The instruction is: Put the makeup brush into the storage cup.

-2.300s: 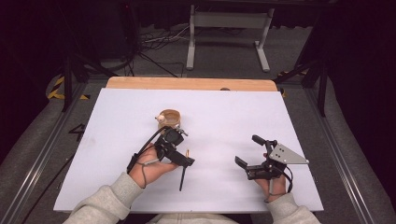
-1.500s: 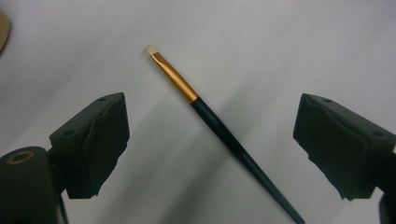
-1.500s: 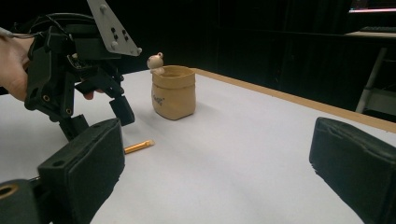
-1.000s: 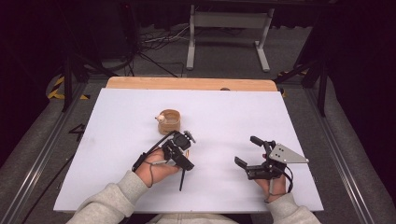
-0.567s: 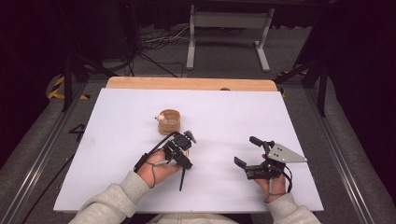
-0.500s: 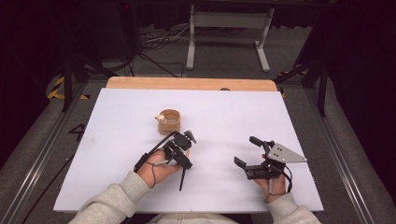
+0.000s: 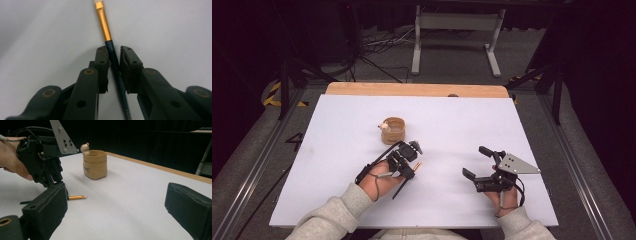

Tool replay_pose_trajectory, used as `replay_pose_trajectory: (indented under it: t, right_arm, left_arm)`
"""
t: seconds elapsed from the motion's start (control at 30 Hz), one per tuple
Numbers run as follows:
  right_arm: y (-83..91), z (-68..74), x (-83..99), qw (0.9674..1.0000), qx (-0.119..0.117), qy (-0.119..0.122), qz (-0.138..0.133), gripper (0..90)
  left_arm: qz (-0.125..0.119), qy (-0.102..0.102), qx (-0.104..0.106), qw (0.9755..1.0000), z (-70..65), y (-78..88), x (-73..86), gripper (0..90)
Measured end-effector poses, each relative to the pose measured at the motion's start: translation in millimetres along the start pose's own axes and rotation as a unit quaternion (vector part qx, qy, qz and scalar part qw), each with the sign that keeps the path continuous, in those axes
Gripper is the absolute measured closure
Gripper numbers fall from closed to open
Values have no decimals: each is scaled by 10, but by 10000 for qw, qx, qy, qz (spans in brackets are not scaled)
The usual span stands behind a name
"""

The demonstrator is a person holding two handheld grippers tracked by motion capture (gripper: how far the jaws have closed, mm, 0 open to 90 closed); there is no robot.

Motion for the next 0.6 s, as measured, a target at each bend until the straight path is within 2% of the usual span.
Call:
replay_pose_trajectory:
  t: [0.1, 0.33, 0.6]
  right_arm:
    - [-3, 3, 2, 10000, 4, -6, 21, 46]
    - [-4, 1, 3, 10000, 0, -12, 23, 47]
    - [-4, 2, 3, 10000, -17, -13, 21, 51]
  left_arm:
    - [32, -23, -24, 10000, 5, 3, -1, 814]
    - [78, -32, -110, 9999, 21, 22, -4, 819]
    - [-4, -190, -125, 9997, 15, 110, 2, 824]
Point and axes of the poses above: each handheld gripper's, and its own axes: y roughly backward along the jaws, x roughly out of its underside, z roughly to its left, the point moved 2 cm from there along -y, roughly forward along the jaws, and after that the axes turned 6 degrees about z, right-handed, at the moved point
